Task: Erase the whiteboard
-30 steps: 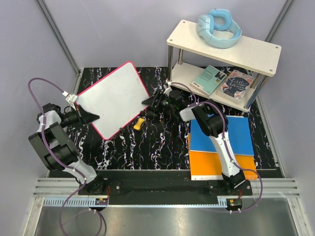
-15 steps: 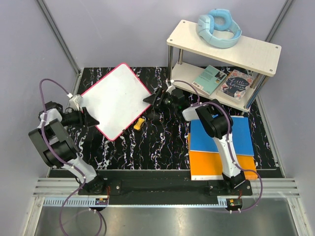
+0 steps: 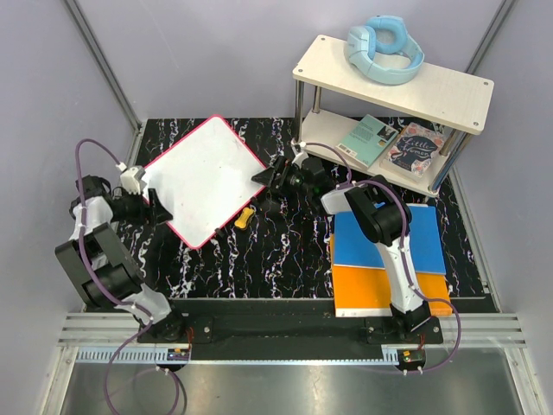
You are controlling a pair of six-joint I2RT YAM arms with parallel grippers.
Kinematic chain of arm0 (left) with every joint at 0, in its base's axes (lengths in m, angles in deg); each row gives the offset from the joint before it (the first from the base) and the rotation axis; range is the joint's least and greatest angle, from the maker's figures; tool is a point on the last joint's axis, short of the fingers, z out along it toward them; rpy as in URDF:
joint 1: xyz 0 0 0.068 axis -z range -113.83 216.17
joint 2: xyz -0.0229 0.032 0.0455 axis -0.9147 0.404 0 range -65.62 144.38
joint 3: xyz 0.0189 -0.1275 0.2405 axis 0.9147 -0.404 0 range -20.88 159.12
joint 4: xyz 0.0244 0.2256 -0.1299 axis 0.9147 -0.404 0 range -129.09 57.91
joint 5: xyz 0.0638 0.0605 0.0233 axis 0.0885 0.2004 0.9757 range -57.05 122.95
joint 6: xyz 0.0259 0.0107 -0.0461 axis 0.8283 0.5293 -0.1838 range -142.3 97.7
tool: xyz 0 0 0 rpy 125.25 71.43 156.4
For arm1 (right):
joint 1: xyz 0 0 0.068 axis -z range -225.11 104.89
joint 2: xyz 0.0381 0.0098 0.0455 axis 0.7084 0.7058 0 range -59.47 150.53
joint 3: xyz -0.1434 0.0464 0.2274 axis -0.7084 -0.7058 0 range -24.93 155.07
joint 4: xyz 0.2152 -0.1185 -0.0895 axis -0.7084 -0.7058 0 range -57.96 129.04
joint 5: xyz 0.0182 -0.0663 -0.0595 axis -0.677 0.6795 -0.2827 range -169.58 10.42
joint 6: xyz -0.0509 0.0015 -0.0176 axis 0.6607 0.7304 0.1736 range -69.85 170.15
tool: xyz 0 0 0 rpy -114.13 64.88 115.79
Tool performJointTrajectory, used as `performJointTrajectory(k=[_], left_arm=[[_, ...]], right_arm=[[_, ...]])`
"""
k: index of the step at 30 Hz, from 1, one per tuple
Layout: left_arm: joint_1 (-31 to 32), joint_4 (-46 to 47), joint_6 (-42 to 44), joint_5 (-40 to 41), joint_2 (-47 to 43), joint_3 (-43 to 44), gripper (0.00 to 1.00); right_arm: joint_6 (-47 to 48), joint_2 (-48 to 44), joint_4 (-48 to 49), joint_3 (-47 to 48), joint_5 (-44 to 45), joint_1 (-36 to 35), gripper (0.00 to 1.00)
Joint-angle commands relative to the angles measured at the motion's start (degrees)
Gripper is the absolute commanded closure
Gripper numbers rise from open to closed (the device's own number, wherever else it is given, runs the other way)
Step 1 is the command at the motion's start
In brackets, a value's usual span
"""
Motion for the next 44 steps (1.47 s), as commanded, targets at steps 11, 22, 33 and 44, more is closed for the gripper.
performJointTrajectory(k=[11, 22, 33, 44], left_arm=[[0.3, 4.7, 1.3, 10.7, -16.8, -8.0, 0.01], [0.3, -1.4, 1.4, 13.4, -27.6, -6.5, 0.01], [0.7, -16.1, 5.9, 11.2, -37.4, -0.7, 0.01], [10.8, -19.9, 0.1, 6.4, -31.1, 8.6, 0.01]], right_arm=[[1.9, -7.7, 1.7, -4.2, 2.0, -1.2, 0.03], [3.7, -13.3, -2.1, -8.3, 5.0, -1.1, 0.0], [17.2, -35.8, -36.8, -11.1, 22.0, -2.0, 0.0], [32.2, -61.9, -63.3, -12.5, 45.0, -2.3, 0.0]])
